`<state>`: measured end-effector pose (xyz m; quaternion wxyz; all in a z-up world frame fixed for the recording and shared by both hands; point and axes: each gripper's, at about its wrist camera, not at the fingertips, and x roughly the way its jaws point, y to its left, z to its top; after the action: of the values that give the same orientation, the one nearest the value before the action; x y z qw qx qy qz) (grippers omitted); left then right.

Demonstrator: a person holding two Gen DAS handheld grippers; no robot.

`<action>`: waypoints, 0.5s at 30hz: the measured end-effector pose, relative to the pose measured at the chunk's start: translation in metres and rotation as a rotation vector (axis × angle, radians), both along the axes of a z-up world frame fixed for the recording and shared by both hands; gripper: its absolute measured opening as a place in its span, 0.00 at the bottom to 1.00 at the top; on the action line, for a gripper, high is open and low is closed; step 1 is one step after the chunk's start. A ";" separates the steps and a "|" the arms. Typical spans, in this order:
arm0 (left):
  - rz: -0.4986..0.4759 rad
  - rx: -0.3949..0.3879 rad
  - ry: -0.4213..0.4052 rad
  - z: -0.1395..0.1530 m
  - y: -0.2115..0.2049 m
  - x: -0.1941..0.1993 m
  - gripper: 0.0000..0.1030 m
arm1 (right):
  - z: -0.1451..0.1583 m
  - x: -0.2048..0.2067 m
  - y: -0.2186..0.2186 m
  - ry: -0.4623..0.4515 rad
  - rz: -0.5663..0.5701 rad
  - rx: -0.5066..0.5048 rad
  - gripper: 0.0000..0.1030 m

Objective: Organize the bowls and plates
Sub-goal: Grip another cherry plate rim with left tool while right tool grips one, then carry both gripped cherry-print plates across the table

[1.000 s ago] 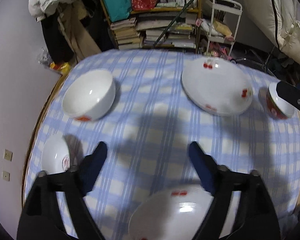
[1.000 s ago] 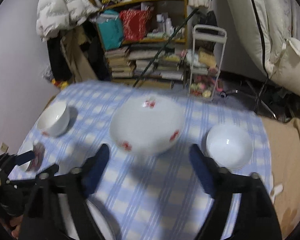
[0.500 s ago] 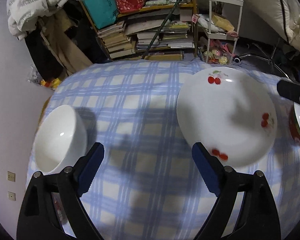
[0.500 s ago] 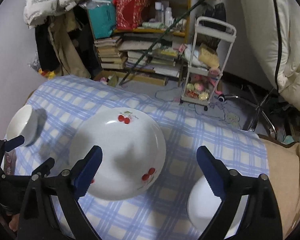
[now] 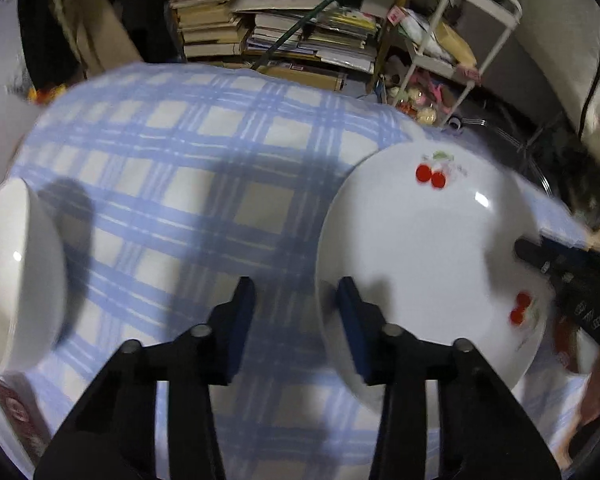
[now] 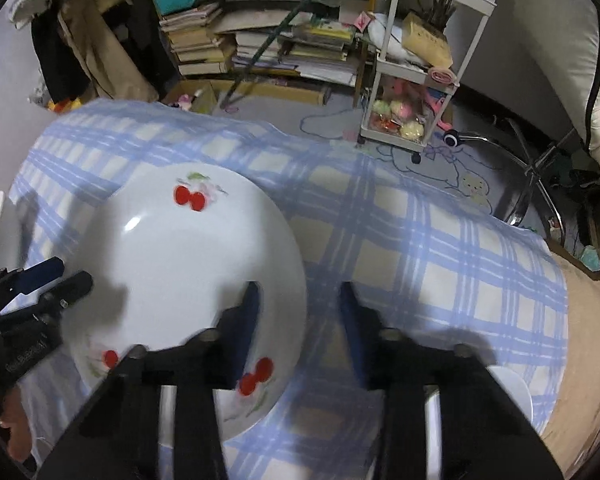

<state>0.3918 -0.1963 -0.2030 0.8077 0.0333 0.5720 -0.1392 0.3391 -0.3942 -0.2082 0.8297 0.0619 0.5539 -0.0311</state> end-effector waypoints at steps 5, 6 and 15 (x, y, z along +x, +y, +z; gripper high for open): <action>-0.060 -0.023 0.059 -0.005 -0.015 0.011 0.15 | -0.004 0.002 -0.001 0.010 0.013 0.057 0.18; -0.071 -0.011 0.059 -0.005 -0.017 0.012 0.15 | -0.004 0.002 -0.001 0.012 0.011 0.057 0.18; -0.109 0.010 0.079 0.007 -0.010 0.001 0.15 | 0.007 -0.010 -0.002 -0.015 -0.023 0.121 0.15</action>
<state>0.3927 -0.2066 -0.1963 0.7754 0.0628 0.6016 -0.1812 0.3289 -0.3960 -0.2016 0.8281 0.1184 0.5479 -0.0067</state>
